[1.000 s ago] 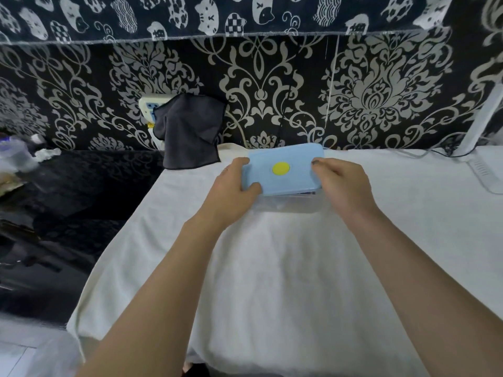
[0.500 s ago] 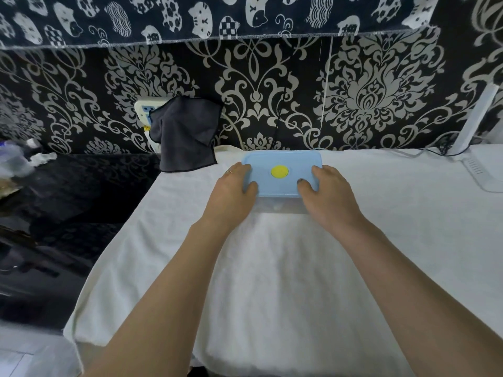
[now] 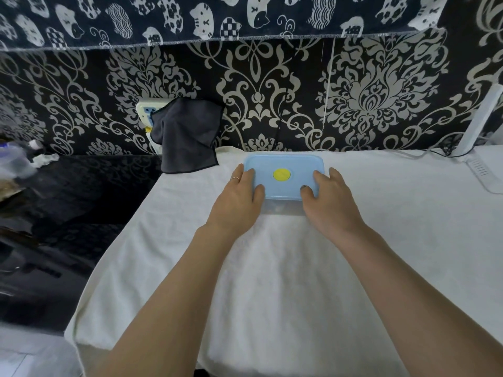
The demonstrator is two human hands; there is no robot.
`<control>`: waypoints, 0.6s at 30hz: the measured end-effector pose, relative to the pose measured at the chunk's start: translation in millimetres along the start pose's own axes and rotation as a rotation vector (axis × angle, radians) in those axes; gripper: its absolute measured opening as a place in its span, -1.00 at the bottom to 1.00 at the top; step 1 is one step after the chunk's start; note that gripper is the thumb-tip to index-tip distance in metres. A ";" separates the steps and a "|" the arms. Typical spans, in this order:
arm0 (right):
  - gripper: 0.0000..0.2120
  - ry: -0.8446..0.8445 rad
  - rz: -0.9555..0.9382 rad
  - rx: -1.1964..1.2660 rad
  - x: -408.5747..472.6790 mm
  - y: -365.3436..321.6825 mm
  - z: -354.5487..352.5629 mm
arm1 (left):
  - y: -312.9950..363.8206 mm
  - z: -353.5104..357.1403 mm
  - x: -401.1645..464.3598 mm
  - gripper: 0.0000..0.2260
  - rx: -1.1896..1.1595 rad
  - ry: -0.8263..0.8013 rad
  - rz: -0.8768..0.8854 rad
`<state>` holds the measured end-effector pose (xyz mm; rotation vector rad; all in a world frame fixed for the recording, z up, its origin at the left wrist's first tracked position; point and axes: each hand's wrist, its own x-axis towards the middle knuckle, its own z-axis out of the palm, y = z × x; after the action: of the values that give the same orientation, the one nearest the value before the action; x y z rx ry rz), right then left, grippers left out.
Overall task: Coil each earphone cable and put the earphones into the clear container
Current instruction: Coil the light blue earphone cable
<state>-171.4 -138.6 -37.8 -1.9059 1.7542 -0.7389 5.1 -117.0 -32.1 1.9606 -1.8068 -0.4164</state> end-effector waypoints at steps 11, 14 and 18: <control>-0.76 0.035 -0.054 -0.013 -3.6 5.0 4.0 | -2.4 -0.2 -0.3 -0.53 -0.042 -0.036 -0.063; -0.73 0.051 -0.064 0.009 -4.6 7.8 5.3 | -2.9 0.2 -0.8 -0.52 -0.125 -0.053 -0.102; -0.65 0.064 -0.051 0.027 -6.2 7.0 4.5 | -2.5 0.4 -2.8 -0.47 -0.170 -0.047 -0.109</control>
<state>-174.1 -133.2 -46.3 -1.9352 1.7299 -0.8462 6.7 -114.2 -34.0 1.9515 -1.6388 -0.6349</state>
